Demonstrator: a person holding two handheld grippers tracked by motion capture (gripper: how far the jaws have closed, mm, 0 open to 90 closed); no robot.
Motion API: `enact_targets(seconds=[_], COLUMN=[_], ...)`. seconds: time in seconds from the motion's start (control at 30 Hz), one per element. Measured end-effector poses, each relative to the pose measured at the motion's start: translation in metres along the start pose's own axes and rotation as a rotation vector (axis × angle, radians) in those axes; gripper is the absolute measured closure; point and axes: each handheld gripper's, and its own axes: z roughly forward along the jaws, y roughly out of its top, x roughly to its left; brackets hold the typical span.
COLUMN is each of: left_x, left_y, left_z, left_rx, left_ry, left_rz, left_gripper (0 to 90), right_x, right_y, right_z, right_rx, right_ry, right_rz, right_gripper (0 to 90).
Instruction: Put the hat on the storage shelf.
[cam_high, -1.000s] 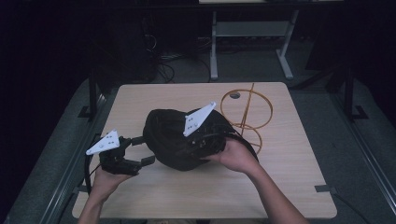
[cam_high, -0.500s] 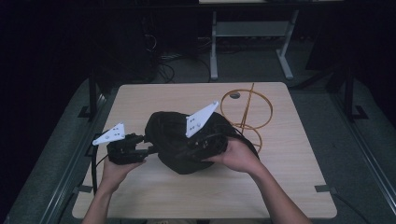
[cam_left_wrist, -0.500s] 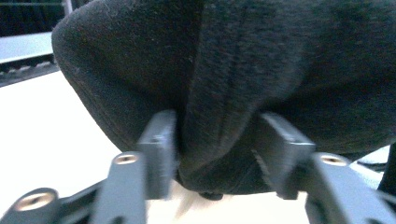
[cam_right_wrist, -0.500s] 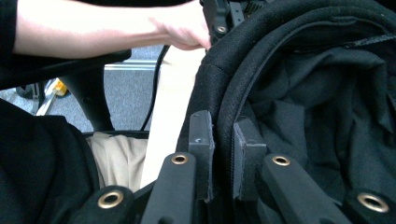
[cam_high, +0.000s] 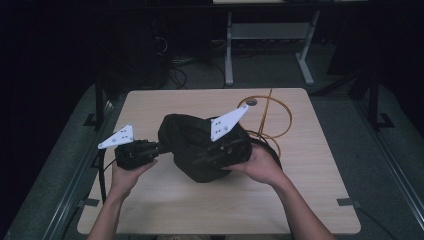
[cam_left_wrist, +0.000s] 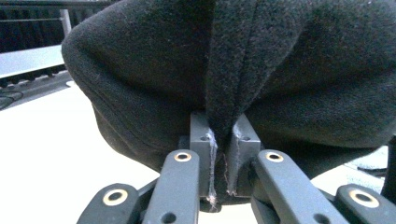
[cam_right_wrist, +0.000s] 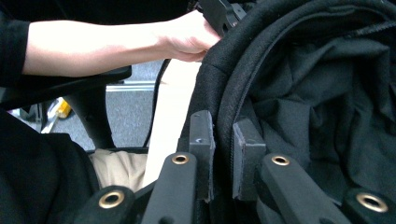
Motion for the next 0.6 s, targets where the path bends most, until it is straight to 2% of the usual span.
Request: enact_targets(seconds=[0.13,0.33,0.37,0.6], left_x=[-0.001,-0.006,-0.007,-0.012], left_y=[0.005,0.021,0.023,0.041], left_z=[-0.001,-0.005,-0.007,-0.01], left_rx=[0.006,0.013,0.024,0.039], left_ry=[0.007,0.019,0.023,0.04], left_rz=[0.004,0.024,0.039,0.058], left_gripper=[84.4,85.0,85.1,85.3], right_x=[-0.002,-0.006,-0.006,-0.008], right_y=[-0.01,-0.023,-0.024,-0.031], right_z=[-0.003,-0.01,-0.01,-0.013], right_rx=[-0.017,-0.069,-0.072,-0.088], right_ry=[-0.006,-0.005,-0.005,-0.021], right_rz=[0.024,0.06,0.061,0.06], right_gripper=[80.0,78.1,77.7,74.6])
